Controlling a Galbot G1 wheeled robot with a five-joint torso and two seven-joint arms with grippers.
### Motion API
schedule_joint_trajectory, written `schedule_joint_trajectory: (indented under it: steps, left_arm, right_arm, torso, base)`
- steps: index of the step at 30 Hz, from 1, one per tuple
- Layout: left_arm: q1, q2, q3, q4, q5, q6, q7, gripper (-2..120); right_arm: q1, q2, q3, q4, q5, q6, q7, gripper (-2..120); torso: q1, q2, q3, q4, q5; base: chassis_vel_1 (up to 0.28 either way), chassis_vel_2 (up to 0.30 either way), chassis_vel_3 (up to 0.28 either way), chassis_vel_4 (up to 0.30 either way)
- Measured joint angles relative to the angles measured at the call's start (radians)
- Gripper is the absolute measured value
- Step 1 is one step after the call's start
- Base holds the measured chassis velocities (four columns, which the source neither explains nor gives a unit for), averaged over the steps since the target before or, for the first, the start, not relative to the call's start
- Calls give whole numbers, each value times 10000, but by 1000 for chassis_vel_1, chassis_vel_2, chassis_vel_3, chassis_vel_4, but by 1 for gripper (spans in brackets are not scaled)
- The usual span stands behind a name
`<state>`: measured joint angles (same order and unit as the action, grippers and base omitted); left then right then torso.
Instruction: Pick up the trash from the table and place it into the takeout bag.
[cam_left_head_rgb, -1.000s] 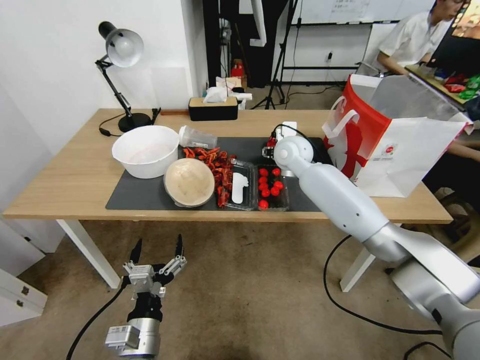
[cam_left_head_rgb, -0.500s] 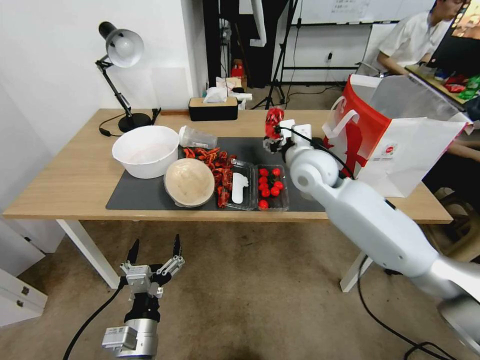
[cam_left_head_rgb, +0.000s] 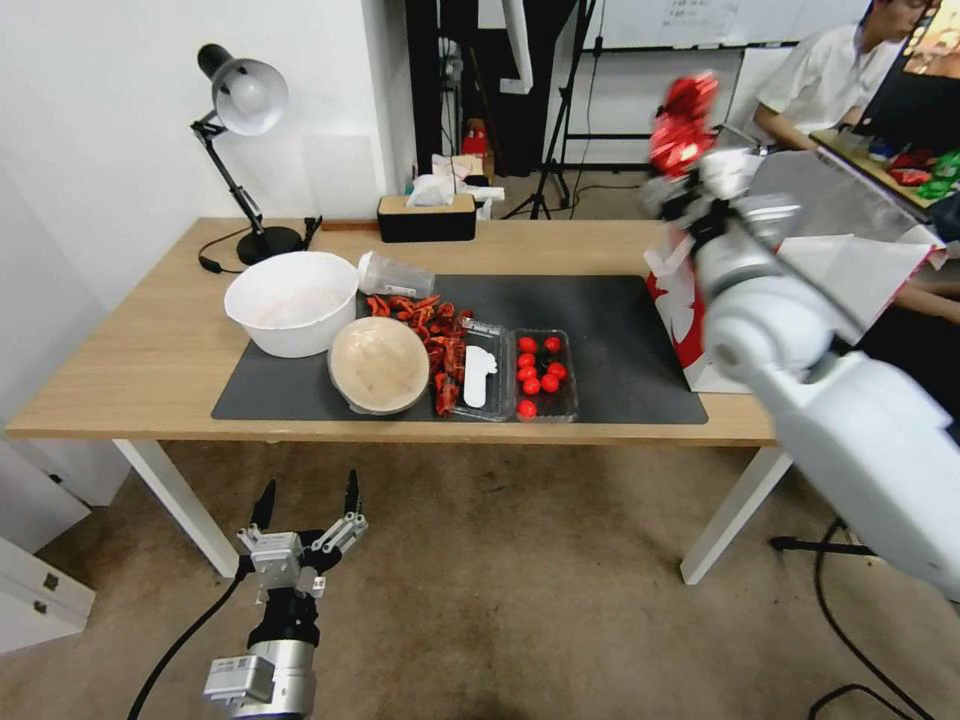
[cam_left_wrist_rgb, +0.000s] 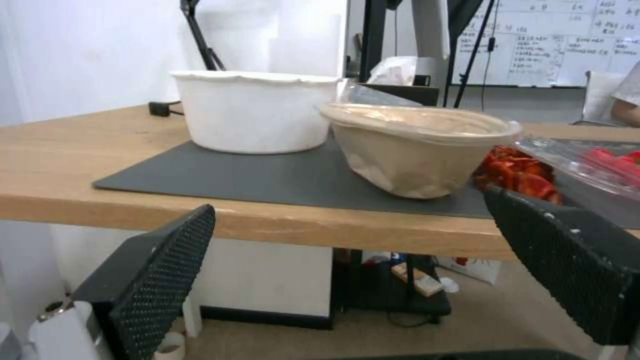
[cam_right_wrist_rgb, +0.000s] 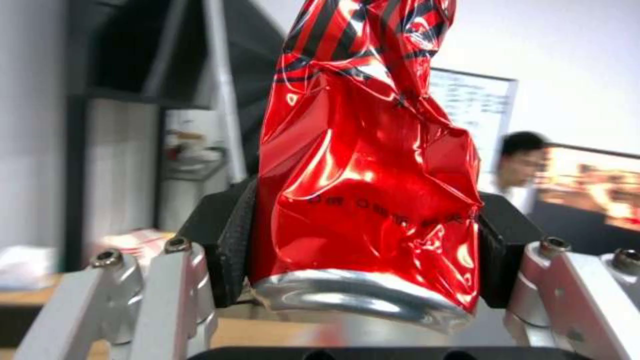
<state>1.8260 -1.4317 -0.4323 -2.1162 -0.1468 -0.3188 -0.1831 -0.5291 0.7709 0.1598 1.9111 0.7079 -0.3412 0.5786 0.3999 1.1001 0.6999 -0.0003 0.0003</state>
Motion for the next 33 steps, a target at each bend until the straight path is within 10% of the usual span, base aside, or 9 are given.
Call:
schedule_joint_trajectory:
  steps: [21,33]
  left_arm:
    - [384,-93,142,-296,175,-165,23,100]
    - [216,-125,174,-215,112,-217,30,100]
  right_arm:
    - [-928,-444,1297,-470,620,-801,194,63]
    - [-1290,-491,1437,-285,714,-827,181,100]
  torso:
    - [0,0,0,2,-2]
    - [1,0,0,2,-3]
  base:
    - [0,0,0,0]
    - [0,0,0,0]
